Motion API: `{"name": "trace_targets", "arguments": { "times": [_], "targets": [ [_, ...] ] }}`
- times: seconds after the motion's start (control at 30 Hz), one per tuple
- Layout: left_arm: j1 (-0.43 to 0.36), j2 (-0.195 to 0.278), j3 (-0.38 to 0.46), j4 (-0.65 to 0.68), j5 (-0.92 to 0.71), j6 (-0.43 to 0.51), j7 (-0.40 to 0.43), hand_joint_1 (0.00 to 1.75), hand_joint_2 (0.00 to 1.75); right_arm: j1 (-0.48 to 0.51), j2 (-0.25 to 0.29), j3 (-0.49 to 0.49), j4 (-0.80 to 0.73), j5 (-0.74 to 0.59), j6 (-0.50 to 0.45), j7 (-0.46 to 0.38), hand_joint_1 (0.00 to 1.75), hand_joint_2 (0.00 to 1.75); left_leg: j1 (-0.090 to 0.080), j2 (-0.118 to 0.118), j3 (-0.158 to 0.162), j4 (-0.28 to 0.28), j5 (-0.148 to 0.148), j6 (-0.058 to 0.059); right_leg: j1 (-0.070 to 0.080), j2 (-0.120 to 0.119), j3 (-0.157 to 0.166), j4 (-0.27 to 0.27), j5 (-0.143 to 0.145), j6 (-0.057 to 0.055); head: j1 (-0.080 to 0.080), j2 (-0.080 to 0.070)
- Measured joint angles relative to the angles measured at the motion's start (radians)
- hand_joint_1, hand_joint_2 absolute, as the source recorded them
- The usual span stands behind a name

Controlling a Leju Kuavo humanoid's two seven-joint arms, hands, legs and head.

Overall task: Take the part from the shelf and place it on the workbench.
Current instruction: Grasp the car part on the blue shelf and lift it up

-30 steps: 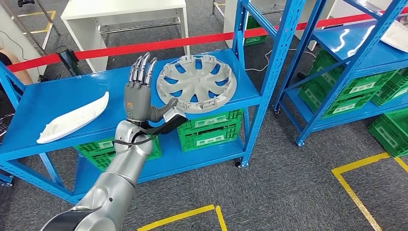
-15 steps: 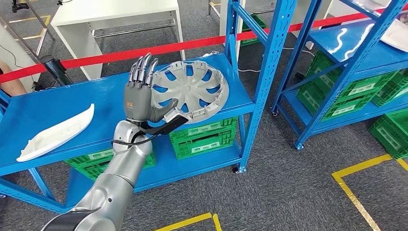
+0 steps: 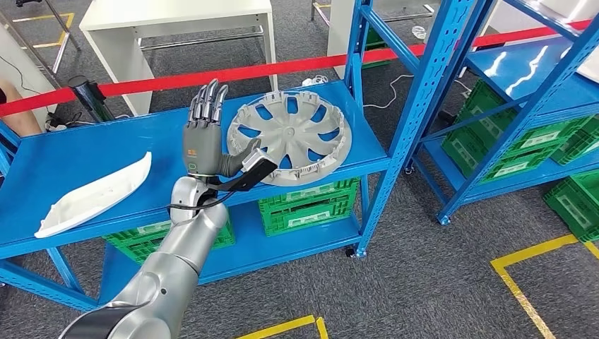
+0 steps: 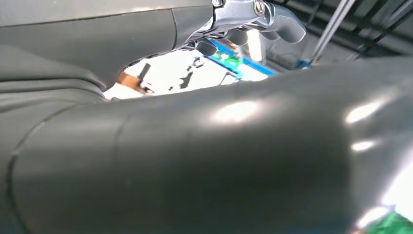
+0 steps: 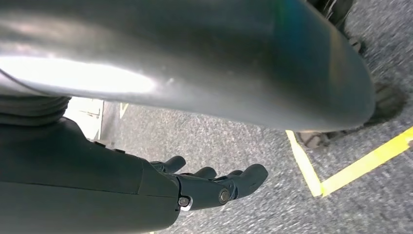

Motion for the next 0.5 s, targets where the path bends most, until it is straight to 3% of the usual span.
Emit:
{"name": "trace_targets", "arguments": {
  "times": [0.03,0.17,0.3,0.4,0.5],
  "targets": [
    [-0.012,0.000,-0.004,0.016,-0.019,0.000,0.031,0.00,1.75,-0.001,0.000,-0.002,0.000,0.002,0.000,-0.001,0.00,0.00,-0.002,-0.001,-0.001,0.004,-0.004,-0.004,0.001,0.000,0.015,-0.034,0.009,-0.005,0.000,0.000],
    [-0.053,0.006,-0.064,0.062,-0.136,0.000,0.174,0.00,1.75,-0.001,0.001,-0.007,0.000,0.017,0.005,-0.004,0.00,0.00,-0.007,-0.002,0.000,0.003,-0.004,0.001,0.003,0.003,0.021,-0.047,0.012,-0.014,-0.001,0.000],
    [-0.092,0.053,-0.287,0.074,-0.200,0.000,0.404,0.00,1.75,-0.008,0.001,-0.007,0.000,0.028,0.009,-0.004,0.00,0.00,-0.007,0.001,0.005,-0.006,-0.003,-0.004,0.003,0.006,0.022,-0.047,0.011,-0.020,-0.001,0.000],
    [-0.106,0.080,-0.410,0.080,-0.201,0.000,0.425,0.00,1.75,-0.015,0.001,-0.007,0.000,0.032,0.011,-0.004,0.00,0.00,-0.007,0.001,0.008,-0.010,-0.001,-0.011,0.003,0.004,0.023,-0.047,0.010,-0.022,-0.001,0.000],
    [-0.107,0.083,-0.424,0.081,-0.201,0.000,0.428,0.00,1.75,-0.017,0.001,-0.007,0.000,0.032,0.011,-0.004,0.00,0.00,-0.007,0.001,0.008,-0.011,-0.001,-0.012,0.003,0.004,0.023,-0.047,0.009,-0.023,-0.001,0.000]
  ]
}}
